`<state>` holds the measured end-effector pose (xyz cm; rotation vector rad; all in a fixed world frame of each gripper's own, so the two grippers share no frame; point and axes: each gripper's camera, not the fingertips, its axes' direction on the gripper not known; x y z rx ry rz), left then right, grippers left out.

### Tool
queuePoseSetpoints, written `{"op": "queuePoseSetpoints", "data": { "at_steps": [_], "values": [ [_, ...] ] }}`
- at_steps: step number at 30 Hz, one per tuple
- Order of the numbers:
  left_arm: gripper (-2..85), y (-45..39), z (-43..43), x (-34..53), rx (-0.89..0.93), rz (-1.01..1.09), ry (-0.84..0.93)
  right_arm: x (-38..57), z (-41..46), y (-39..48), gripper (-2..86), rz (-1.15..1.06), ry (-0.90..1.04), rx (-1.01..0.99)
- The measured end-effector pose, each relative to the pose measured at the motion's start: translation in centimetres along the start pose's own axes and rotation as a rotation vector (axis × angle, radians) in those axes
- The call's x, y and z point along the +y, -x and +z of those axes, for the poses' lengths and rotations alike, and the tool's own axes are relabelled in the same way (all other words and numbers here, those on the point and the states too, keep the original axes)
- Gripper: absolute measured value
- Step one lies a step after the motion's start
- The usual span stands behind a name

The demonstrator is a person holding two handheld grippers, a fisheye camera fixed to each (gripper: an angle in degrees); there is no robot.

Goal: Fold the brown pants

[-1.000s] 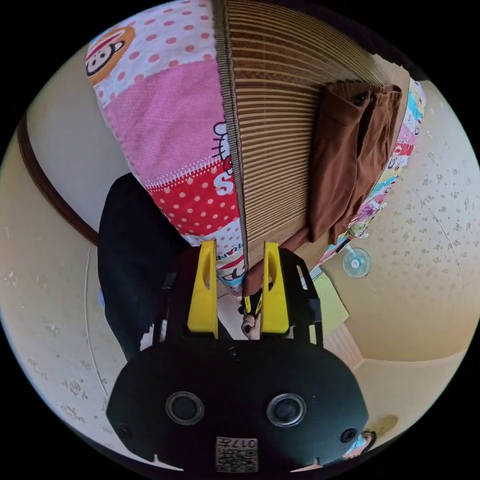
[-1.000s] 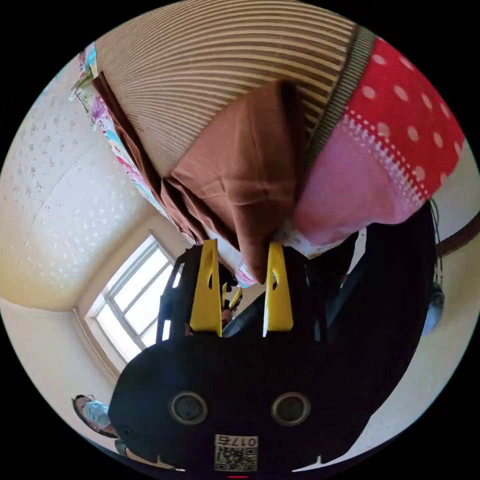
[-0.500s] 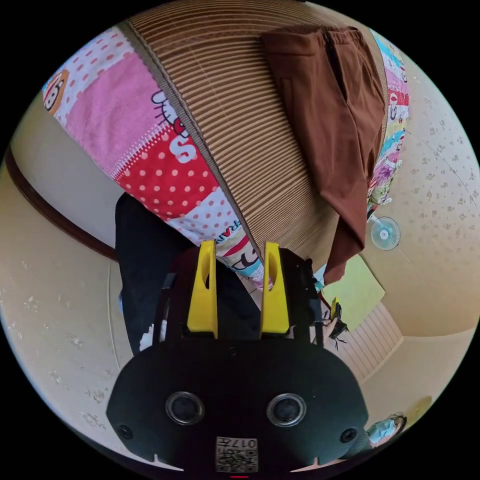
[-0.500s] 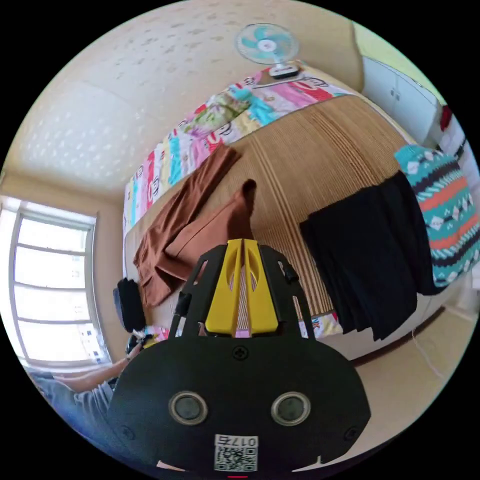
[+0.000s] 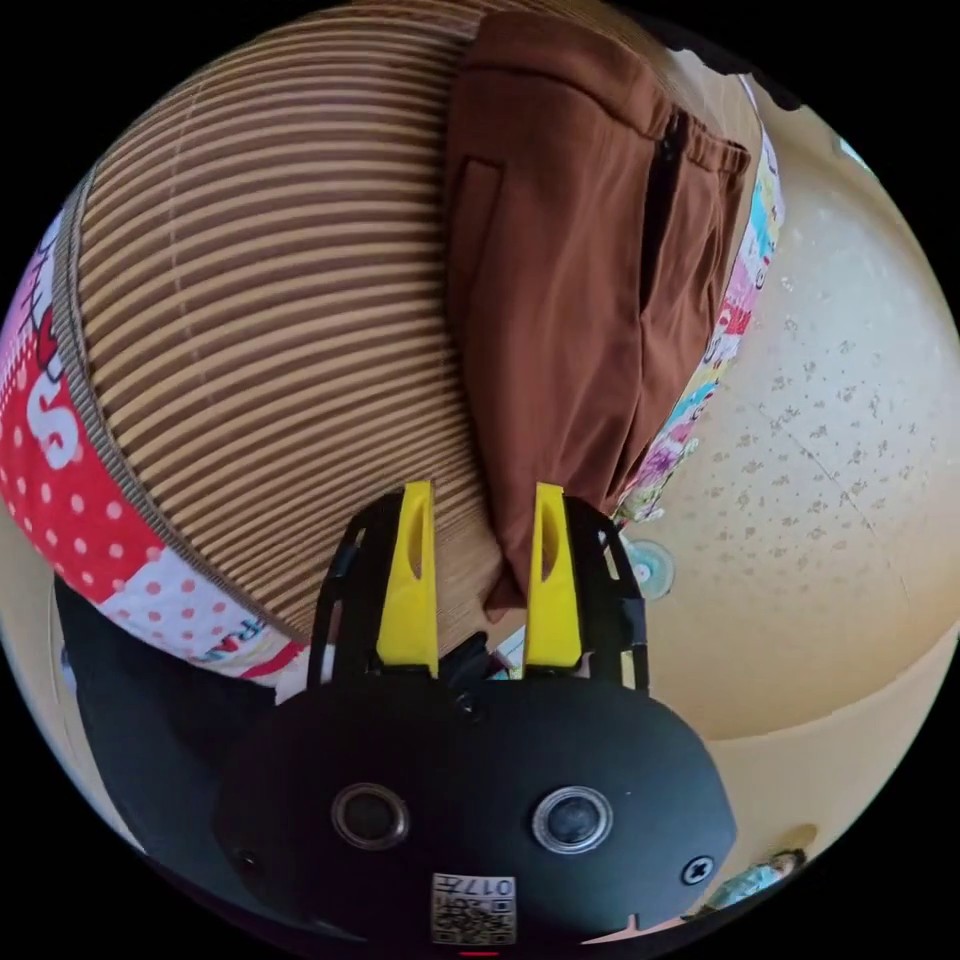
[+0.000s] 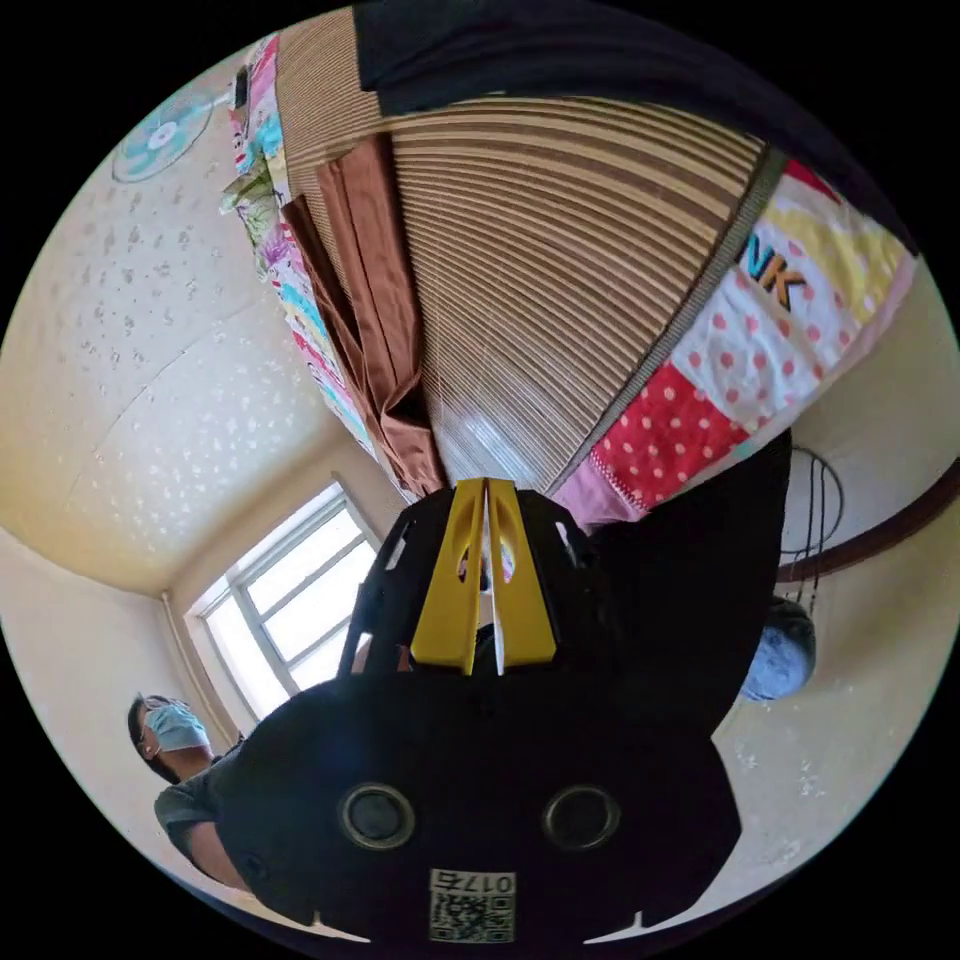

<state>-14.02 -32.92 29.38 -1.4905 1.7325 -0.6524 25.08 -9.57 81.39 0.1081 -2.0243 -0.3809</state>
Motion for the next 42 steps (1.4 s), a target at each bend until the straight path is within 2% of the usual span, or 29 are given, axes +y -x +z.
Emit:
{"op": "queuePoseSetpoints", "data": {
  "at_steps": [2, 6, 9, 10, 12, 17, 22, 29, 33, 36, 38, 42],
  "values": [
    [10.2, -0.8, -0.5, -0.4, -0.009, 0.036, -0.103, 1.7, -0.8, -1.4, 0.3, 0.066, -0.05, -0.171],
    [5.9, -0.5, -0.6, -0.6, -0.072, 0.052, -0.071, 3.4, -2.8, -1.7, 0.3, 0.082, -0.161, -0.361],
    [2.4, -0.4, -1.3, -0.7, -0.074, 0.237, 0.131, 3.5, -3.5, -1.2, 0.4, 0.111, -0.182, -0.389],
    [1.6, -1.0, -2.3, -0.2, -0.116, 0.385, 0.229, 3.3, -3.4, -0.8, 0.5, 0.119, -0.17, -0.383],
    [1.0, -0.9, -5.6, 0.9, -0.277, 0.474, 0.239, 2.5, -3.2, 0.1, 0.8, 0.114, -0.146, -0.371],
    [4.6, 4.8, -15.3, 3.8, -0.39, 0.3, 0.0, -1.0, -1.8, 3.7, 3.8, 0.072, -0.08, -0.234],
    [13.8, 8.2, -17.8, 6.3, -0.375, 0.21, -0.051, -4.4, 0.7, 6.0, 12.9, 0.141, -0.061, -0.029],
    [15.9, 10.4, -20.3, 6.1, -0.158, 0.139, -0.266, -8.0, 4.7, 9.4, 11.3, 0.082, 0.012, 0.09],
    [15.7, 11.2, -19.5, 4.6, -0.172, 0.07, -0.263, -8.0, 5.4, 10.5, 4.9, 0.047, 0.055, 0.228],
    [8.7, 11.8, -18.2, 4.3, -0.221, 0.032, -0.213, -7.1, 5.2, 11.3, 2.2, -0.065, 0.092, 0.297],
    [4.2, 11.8, -17.2, 4.8, -0.239, 0.102, -0.135, -5.5, 4.3, 11.4, 1.4, -0.121, 0.086, 0.377],
    [3.9, 12.3, -16.8, 7.6, -0.342, 0.231, -0.02, -1.3, 1.6, 10.7, 0.7, -0.172, -0.017, 0.56]
  ]
}}
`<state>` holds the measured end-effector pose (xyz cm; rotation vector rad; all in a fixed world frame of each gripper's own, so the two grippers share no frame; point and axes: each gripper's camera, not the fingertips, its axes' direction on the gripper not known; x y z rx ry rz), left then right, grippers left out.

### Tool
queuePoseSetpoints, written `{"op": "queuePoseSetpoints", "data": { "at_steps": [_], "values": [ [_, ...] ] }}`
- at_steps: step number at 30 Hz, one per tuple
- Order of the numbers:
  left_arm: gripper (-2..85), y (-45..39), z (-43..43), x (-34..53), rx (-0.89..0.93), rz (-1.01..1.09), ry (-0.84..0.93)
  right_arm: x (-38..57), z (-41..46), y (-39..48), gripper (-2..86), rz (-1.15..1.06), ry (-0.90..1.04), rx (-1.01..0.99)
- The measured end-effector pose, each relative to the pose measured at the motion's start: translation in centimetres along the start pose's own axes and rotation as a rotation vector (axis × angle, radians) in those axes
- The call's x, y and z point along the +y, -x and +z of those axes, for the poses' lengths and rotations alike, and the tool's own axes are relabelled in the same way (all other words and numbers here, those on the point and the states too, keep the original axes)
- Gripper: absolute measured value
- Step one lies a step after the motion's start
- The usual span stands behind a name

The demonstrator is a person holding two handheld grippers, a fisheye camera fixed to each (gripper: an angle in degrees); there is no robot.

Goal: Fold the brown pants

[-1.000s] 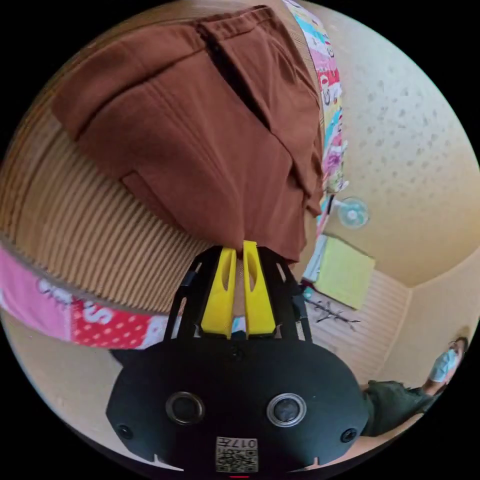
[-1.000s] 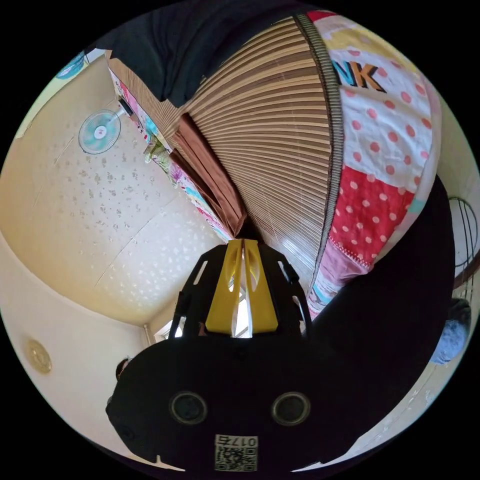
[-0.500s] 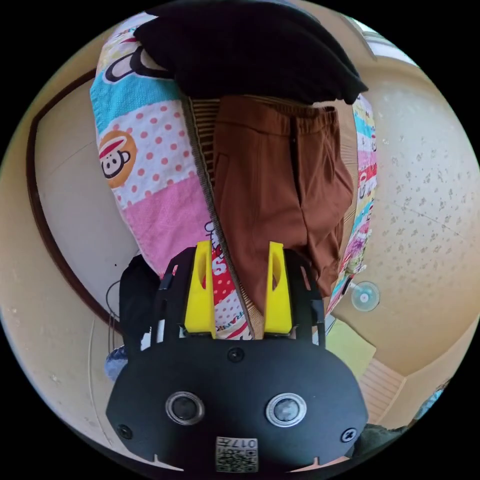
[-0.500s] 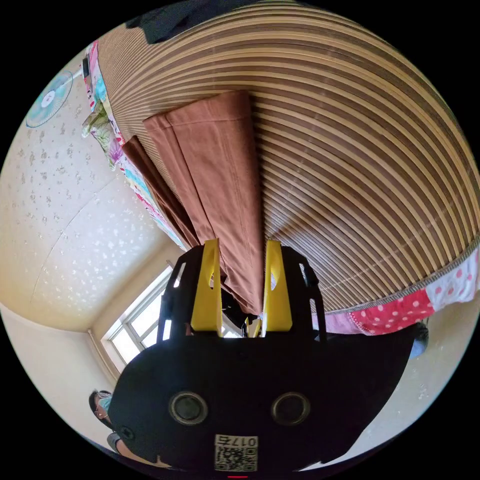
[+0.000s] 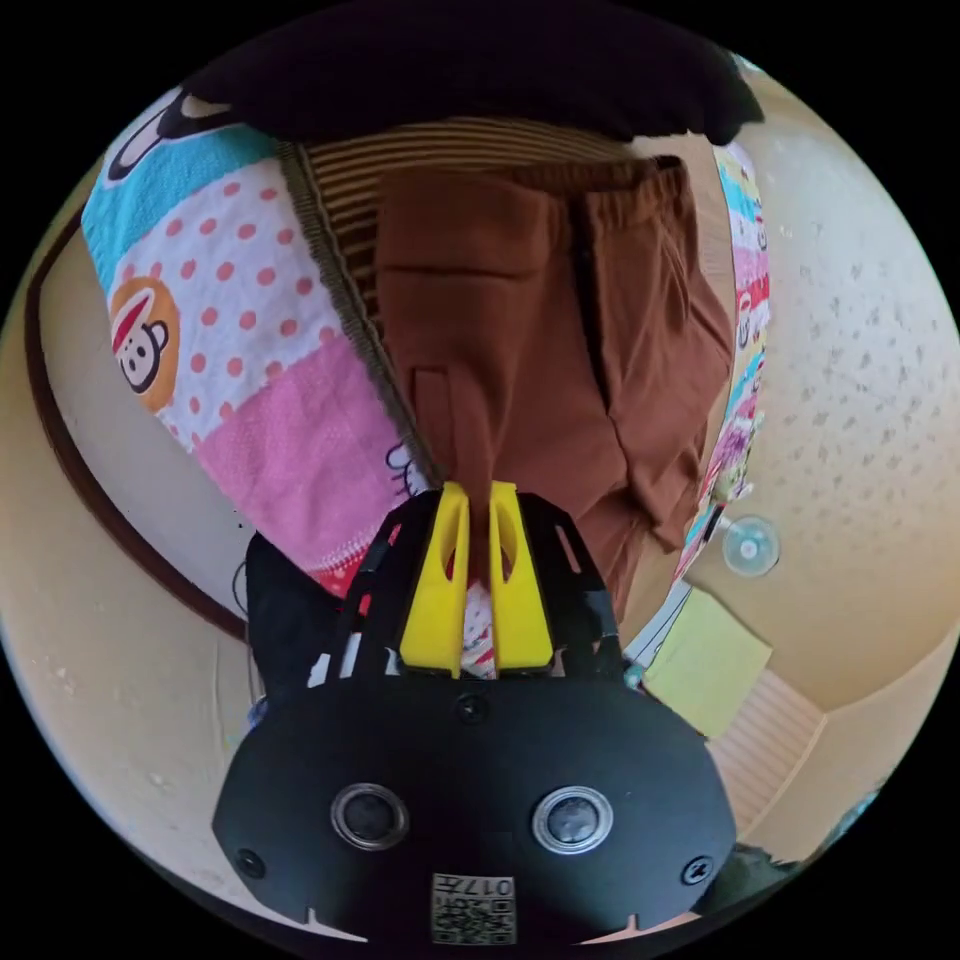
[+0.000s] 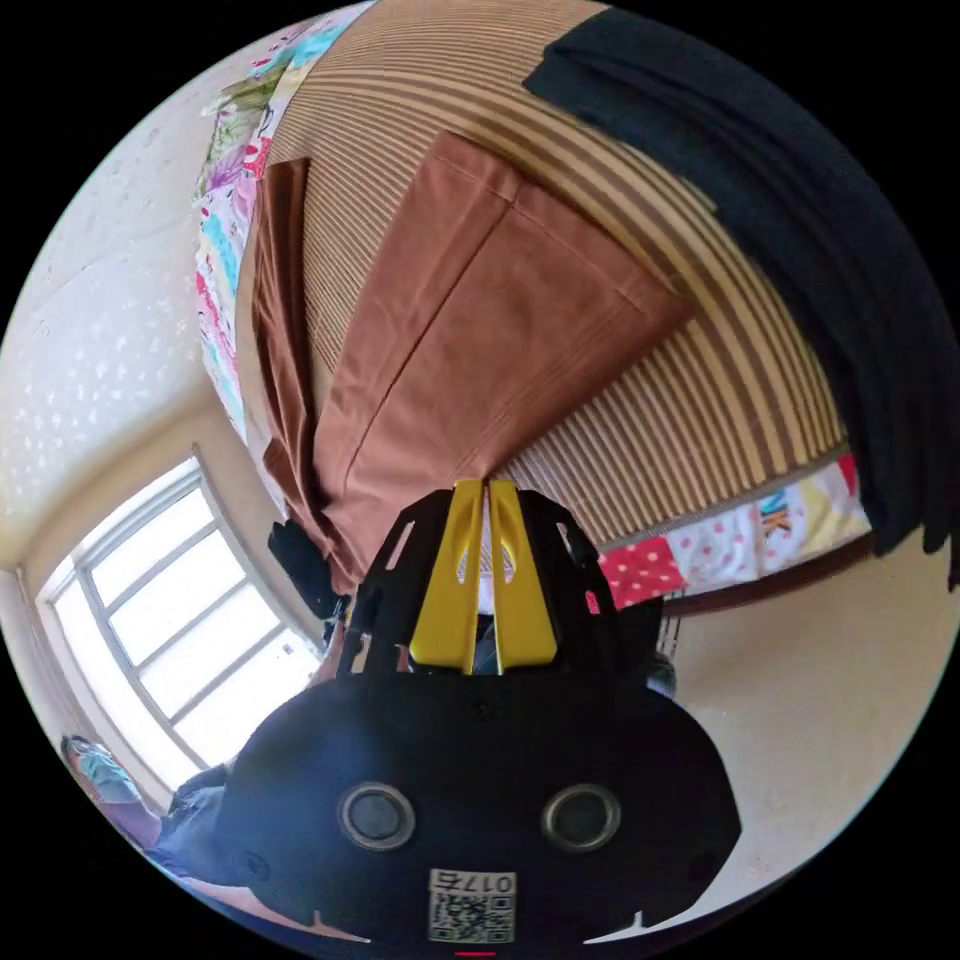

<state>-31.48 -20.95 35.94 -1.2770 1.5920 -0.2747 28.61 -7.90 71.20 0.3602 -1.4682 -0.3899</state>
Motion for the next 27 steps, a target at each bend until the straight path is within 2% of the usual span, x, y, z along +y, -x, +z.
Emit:
{"op": "queuePoseSetpoints", "data": {
  "at_steps": [2, 4, 6, 7, 8, 12, 14, 16, 22, 27],
  "values": [
    [3.8, 1.0, 0.3, 3.3, -0.021, 0.052, 0.08, 3.4, -1.8, -2.2, 0.5, 0.085, -0.069, 0.173],
    [3.8, 1.9, -0.1, 6.0, -0.006, 0.076, 0.097, 5.7, -3.3, -3.9, 0.4, 0.091, -0.123, 0.17],
    [3.8, 2.9, -0.9, 8.6, 0.04, 0.081, 0.069, 6.9, -4.4, -5.7, 0.6, 0.072, -0.145, 0.04],
    [3.8, 3.7, -1.5, 10.1, 0.088, 0.063, 0.045, 7.1, -4.7, -7.1, 0.7, 0.072, -0.14, -0.089],
    [3.8, 4.5, -1.9, 11.4, 0.139, 0.038, 0.016, 7.4, -4.6, -8.5, 1.0, 0.113, -0.154, -0.187],
    [3.8, 5.3, -2.6, 13.8, 0.194, -0.002, -0.046, 7.4, -2.0, -12.0, 2.8, 0.32, -0.206, -0.373],
    [3.8, 4.5, -2.6, 14.4, 0.176, 0.01, -0.053, 6.5, 1.7, -13.4, 8.1, 0.355, -0.207, -0.554],
    [3.8, 3.8, -2.6, 14.7, 0.168, 0.015, -0.055, 5.9, 4.6, -14.1, 13.5, 0.409, -0.197, -0.606],
    [3.9, 0.2, -3.7, 15.4, 0.132, 0.113, -0.046, 3.1, 10.9, -13.9, 15.6, 0.332, -0.155, -0.633],
    [3.9, -1.8, -3.4, 16.1, 0.084, 0.121, -0.039, 0.9, 12.8, -14.4, 8.9, 0.294, -0.049, -0.49]
  ]
}}
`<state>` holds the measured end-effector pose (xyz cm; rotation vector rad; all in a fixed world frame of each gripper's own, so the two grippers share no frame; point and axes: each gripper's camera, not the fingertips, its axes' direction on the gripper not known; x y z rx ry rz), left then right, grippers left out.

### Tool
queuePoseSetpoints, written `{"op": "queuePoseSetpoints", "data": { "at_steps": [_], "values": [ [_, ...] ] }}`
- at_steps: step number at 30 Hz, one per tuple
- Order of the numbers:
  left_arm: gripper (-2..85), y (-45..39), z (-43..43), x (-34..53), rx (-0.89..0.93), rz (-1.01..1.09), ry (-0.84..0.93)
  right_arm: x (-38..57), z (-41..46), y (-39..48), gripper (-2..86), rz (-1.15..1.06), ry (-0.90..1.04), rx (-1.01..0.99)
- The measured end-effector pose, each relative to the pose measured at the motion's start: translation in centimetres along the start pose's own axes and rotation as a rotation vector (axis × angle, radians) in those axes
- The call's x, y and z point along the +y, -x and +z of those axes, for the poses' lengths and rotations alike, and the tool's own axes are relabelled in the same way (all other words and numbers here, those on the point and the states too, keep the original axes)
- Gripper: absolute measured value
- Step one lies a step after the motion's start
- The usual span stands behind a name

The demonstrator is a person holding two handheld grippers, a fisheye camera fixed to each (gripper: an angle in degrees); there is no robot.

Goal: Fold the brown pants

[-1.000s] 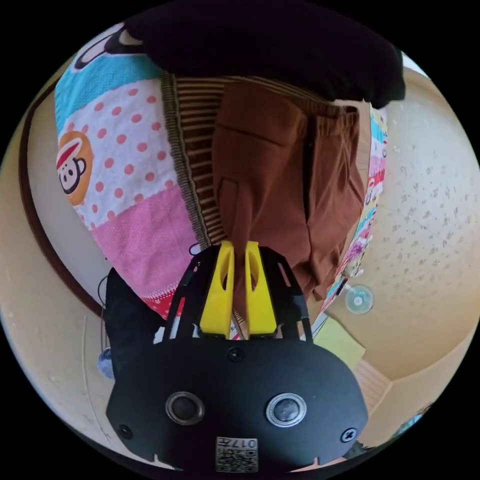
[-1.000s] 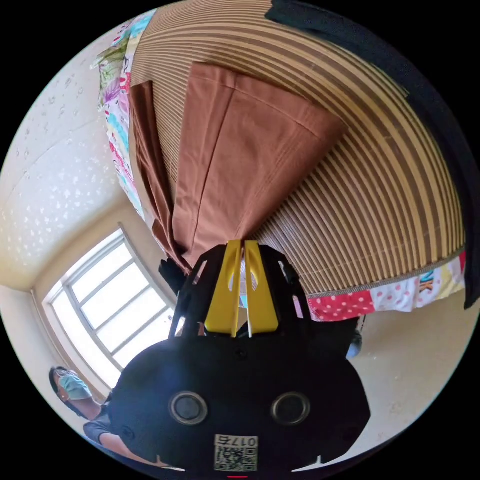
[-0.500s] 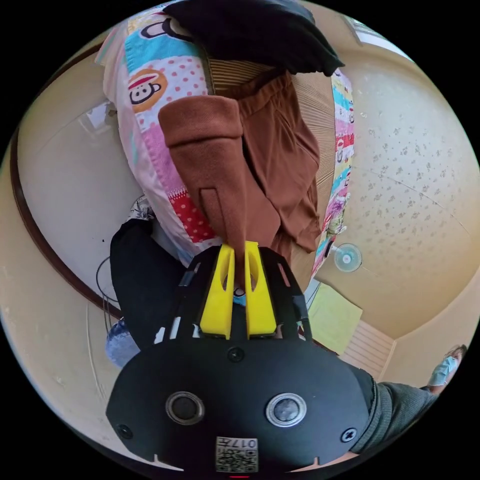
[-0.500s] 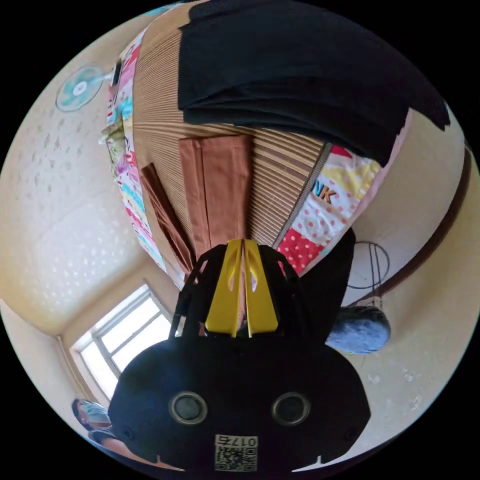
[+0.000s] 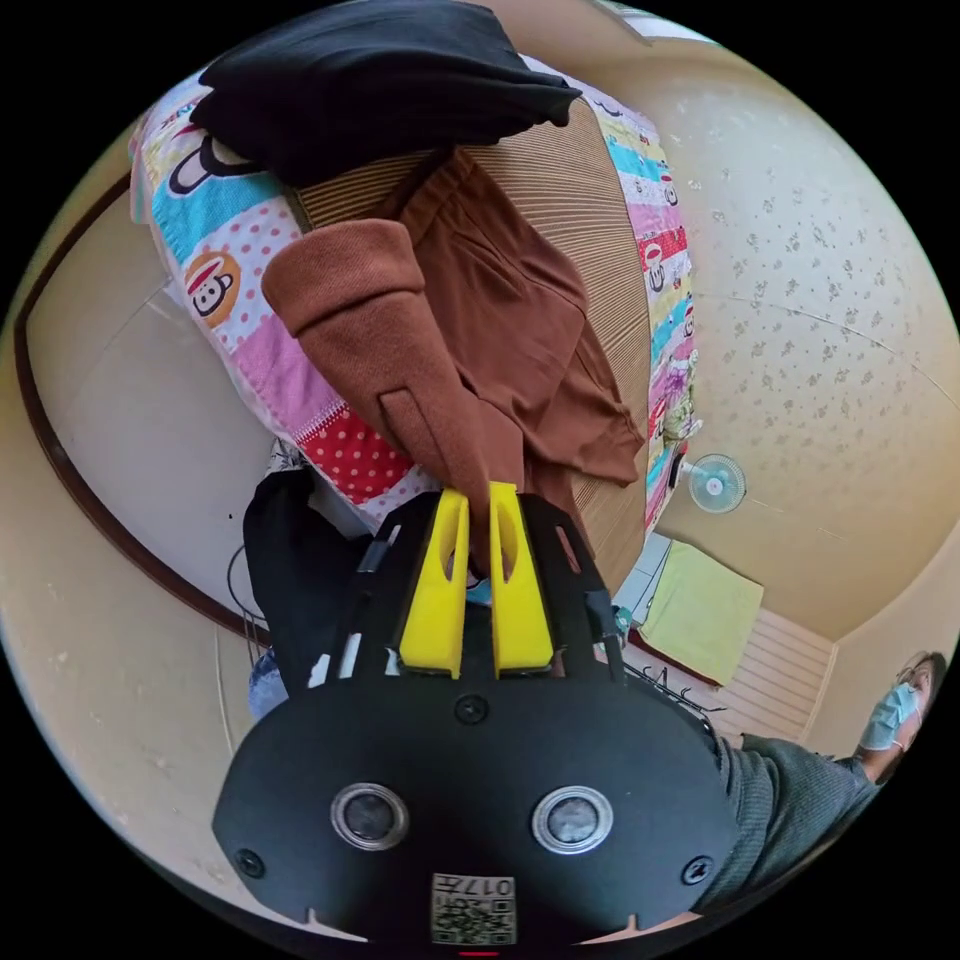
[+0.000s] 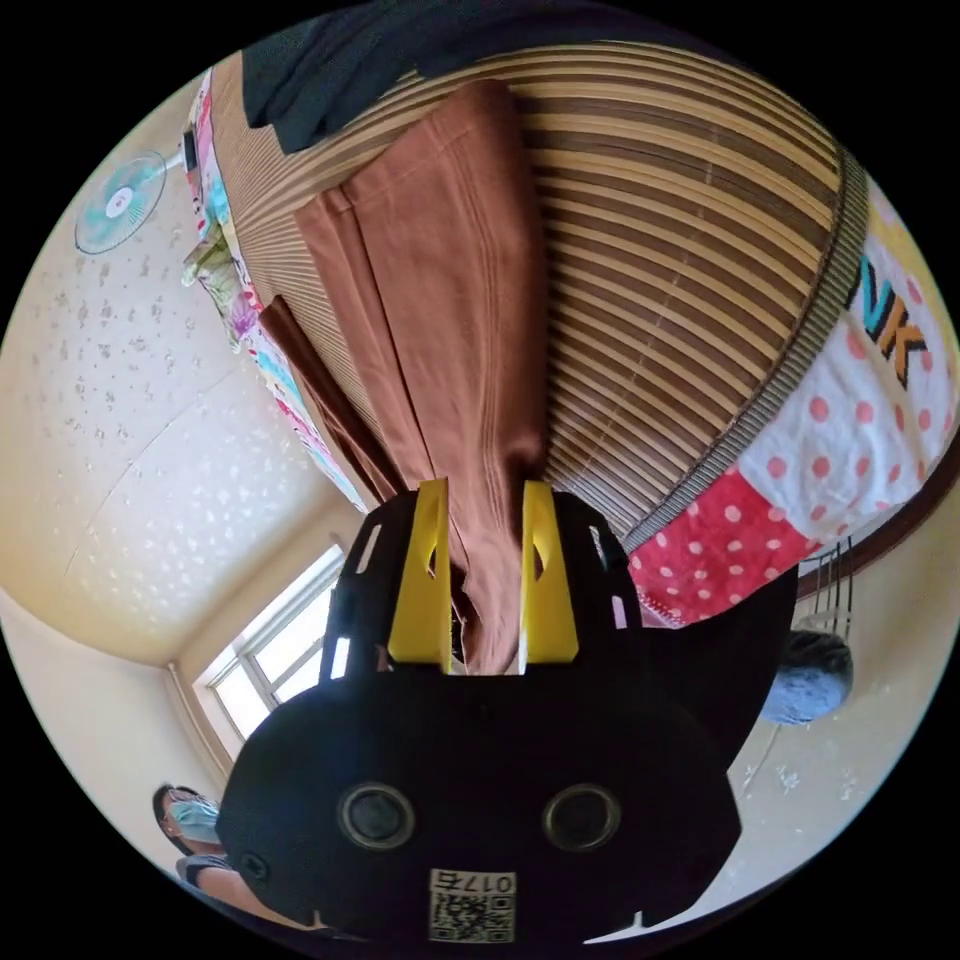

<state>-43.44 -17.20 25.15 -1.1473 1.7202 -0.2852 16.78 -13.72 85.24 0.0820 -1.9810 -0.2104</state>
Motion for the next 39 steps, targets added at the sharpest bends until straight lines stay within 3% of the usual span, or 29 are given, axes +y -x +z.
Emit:
{"op": "queuePoseSetpoints", "data": {
  "at_steps": [2, 6, 9, 15, 18, 20, 21, 24, 26, 28, 30, 33, 39],
  "values": [
    [3.9, -0.8, 0.6, 0.5, -0.015, 0.002, -0.01, -0.5, 0.1, 0.8, 3.9, -0.093, 0.033, 0.08],
    [3.9, -3.3, 0.5, 1.1, -0.038, 0.056, -0.059, -0.7, 0.6, 4.8, 2.0, -0.311, 0.072, 0.105],
    [3.8, -6.6, -0.1, 0.5, 0.029, 0.056, -0.143, -0.3, 1.5, 12.2, 1.4, -0.51, 0.05, 0.108],
    [4.7, -17.3, 1.2, -8.7, -0.097, 0.289, -0.238, -2.7, 11.6, 32.9, 1.8, -0.914, 0.083, 0.214],
    [8.1, -18.8, 3.0, -13.0, -0.111, 0.213, -0.387, -5.2, 17.7, 40.0, 3.0, -1.048, 0.105, 0.201],
    [11.1, -18.8, 5.8, -14.6, -0.161, 0.125, -0.486, -7.6, 22.4, 42.9, 3.8, -1.005, 0.11, 0.365],
    [11.2, -18.8, 7.0, -14.9, -0.183, 0.115, -0.479, -8.1, 23.5, 43.2, 3.8, -0.999, 0.113, 0.417],
    [10.7, -19.5, 14.7, -16.6, -0.273, 0.167, -0.242, -10.0, 29.9, 42.1, 2.6, -1.044, 0.221, 0.684],
    [8.9, -20.1, 21.0, -16.5, -0.344, 0.262, -0.037, -12.2, 35.3, 37.6, 1.6, -1.001, 0.405, 0.948],
    [8.3, -19.9, 24.4, -15.7, -0.425, 0.291, 0.038, -13.6, 38.8, 31.7, 1.2, -0.921, 0.576, 1.187],
    [8.2, -19.6, 25.1, -14.6, -0.465, 0.303, -0.009, -13.0, 38.5, 28.1, 0.9, -0.952, 0.612, 1.152],
    [7.8, -19.0, 24.7, -13.4, -0.453, 0.331, -0.025, -12.5, 33.1, 25.2, 0.6, -0.878, 0.49, 0.933],
    [7.5, -17.9, 23.9, -12.5, -0.474, 0.327, 0.153, -6.6, 23.7, 13.8, 0.5, -0.713, 0.492, 0.813]
  ]
}}
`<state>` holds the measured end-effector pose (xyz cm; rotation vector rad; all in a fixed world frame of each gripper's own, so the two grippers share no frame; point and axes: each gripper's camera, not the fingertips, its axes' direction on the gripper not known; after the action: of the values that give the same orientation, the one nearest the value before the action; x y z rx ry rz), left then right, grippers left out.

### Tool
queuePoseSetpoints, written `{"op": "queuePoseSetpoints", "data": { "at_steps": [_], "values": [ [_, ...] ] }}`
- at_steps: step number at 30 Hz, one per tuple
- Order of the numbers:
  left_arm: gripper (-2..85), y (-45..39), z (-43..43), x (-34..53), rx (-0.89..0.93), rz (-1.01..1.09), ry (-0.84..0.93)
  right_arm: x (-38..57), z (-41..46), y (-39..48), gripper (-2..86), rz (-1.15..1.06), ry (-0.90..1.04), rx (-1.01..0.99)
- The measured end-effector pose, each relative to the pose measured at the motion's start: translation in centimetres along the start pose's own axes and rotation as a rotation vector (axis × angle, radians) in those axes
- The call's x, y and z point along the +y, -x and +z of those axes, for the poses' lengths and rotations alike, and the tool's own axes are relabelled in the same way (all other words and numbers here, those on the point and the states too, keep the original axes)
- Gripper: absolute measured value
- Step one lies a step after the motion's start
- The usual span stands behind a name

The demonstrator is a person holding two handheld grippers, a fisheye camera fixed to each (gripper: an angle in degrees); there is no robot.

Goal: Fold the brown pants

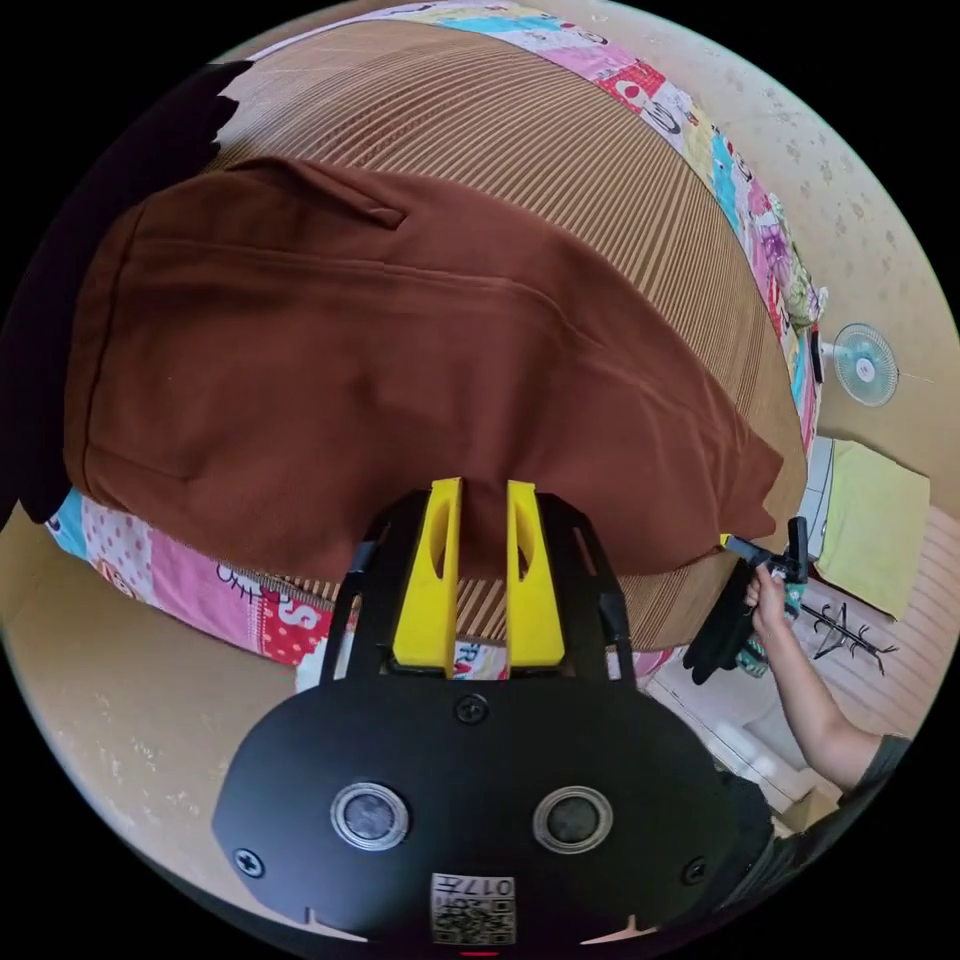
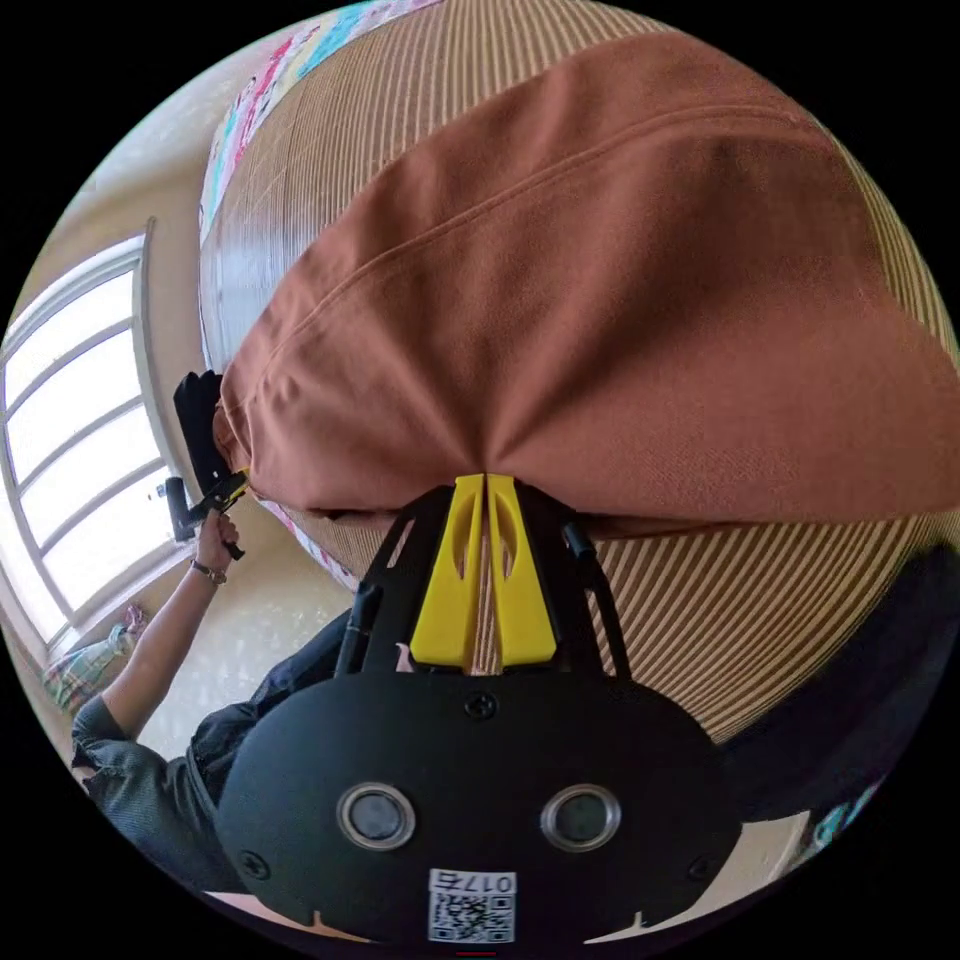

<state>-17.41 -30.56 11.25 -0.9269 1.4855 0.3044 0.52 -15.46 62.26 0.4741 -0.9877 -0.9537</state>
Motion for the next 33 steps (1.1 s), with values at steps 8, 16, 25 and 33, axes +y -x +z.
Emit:
{"op": "queuePoseSetpoints", "data": {
  "at_steps": [8, 16, 25, 33],
  "values": [
    [6.4, 4.9, -2.3, 6.6, 0.201, -0.26, -0.043, 17.3, 2.1, -6.2, 1.2, 0.284, -0.176, -0.512],
    [8.7, 7.5, -3.5, 12.5, 0.303, -0.496, -0.074, 23.6, -2.6, -11.3, 14.5, 0.659, -0.563, -0.7],
    [8.7, 6.2, -5.6, 12.1, 0.323, -0.48, -0.108, 12.3, -10.8, -5.9, 5.0, 0.436, -0.428, -0.687],
    [9.3, 4.0, -6.9, 9.6, 0.406, -0.413, -0.146, 18.2, -28.2, 9.6, 4.0, 0.007, -0.633, -0.545]
  ]
}}
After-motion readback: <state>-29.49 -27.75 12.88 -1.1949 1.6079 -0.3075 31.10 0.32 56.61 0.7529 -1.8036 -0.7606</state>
